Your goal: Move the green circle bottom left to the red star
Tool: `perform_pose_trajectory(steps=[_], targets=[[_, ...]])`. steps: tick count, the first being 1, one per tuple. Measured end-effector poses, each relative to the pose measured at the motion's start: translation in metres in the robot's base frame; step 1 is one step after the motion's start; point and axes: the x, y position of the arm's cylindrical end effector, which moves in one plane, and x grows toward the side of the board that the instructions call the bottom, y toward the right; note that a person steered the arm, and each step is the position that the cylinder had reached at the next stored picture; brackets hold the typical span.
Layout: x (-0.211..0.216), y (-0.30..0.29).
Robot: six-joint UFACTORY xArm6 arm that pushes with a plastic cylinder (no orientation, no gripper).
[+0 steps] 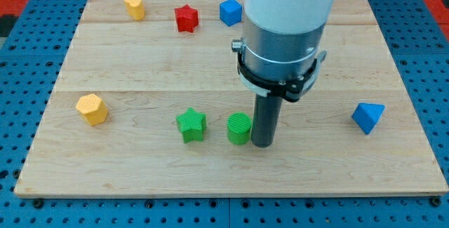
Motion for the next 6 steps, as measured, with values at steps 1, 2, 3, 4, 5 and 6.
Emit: perform_pose_trajectory(steps=[1,2,3,4,5,6], targets=[[-0.003,0.000],[0.016,-0.003],[0.027,-0.024],[0.033,-0.032],[-0.032,-0.020],[-0.062,-0.020]])
